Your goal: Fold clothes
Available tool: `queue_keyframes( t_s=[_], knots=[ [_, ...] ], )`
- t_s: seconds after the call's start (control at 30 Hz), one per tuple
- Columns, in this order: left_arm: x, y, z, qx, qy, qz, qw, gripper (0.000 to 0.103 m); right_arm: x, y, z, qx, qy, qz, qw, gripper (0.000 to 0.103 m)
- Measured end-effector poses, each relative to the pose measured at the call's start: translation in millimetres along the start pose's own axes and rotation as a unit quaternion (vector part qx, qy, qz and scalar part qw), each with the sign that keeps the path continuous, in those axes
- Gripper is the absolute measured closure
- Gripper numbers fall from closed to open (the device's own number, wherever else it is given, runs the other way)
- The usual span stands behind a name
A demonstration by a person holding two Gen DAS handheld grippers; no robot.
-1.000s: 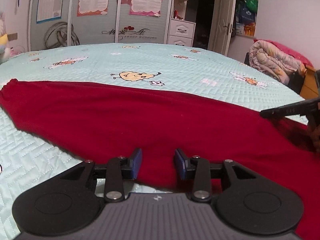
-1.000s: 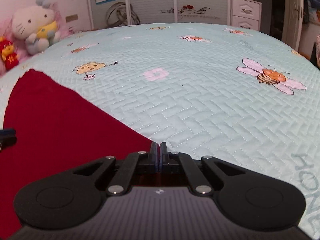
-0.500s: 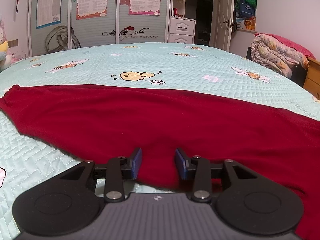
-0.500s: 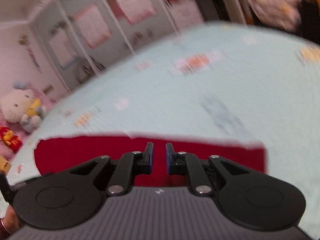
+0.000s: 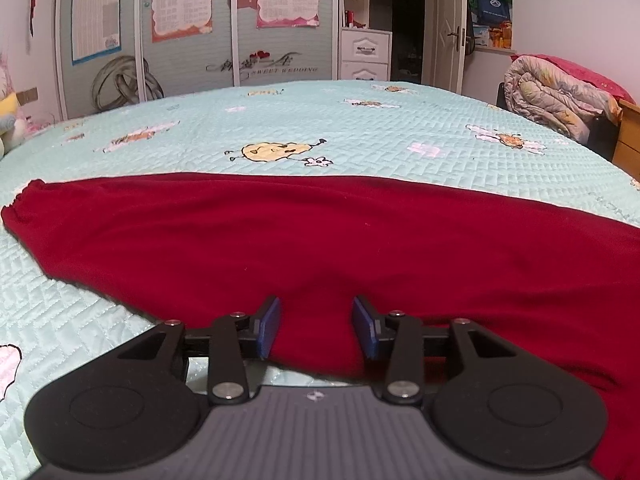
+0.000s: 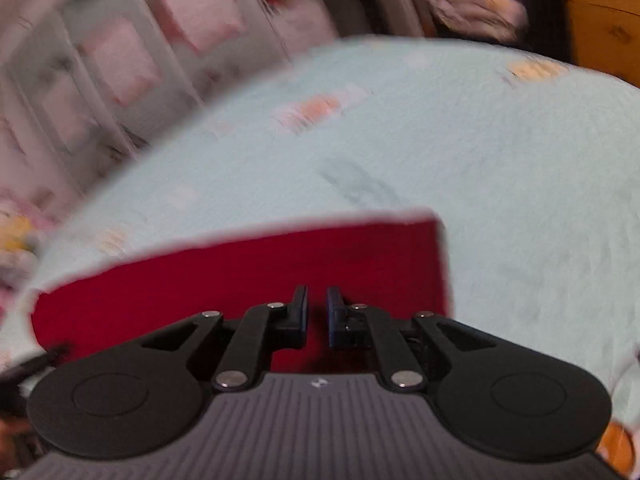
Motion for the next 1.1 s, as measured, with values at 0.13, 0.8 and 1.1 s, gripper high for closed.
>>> queue_keyframes(
  t_s=[0.13,0.8,1.1],
  knots=[
    [5,31,8,-0.022,0.027,0.008,0.9994,0.060,41,-2,4,-0.009,0.081,0.028,0.996,0.094],
    [-83,63,-33,-0.021,-0.083,-0.151,0.9848,0.060,86,-126,49,0.024,0.022,0.149,0.988,0.098],
    [-82,60,-27,-0.010,-0.071,-0.166,0.9836,0.059,138,-154,18,0.059,0.039,0.137,0.988,0.103]
  ],
)
Point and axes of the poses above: each gripper's, at about its wrist camera, not at the fingertips, and y roughly against the way its jaws point, x to its left, z to its top, the point moved 5 cm from there along -y, roughly the way its jaws point, and after that the axes turned 15 degrees about z, right-handed, at the moved point
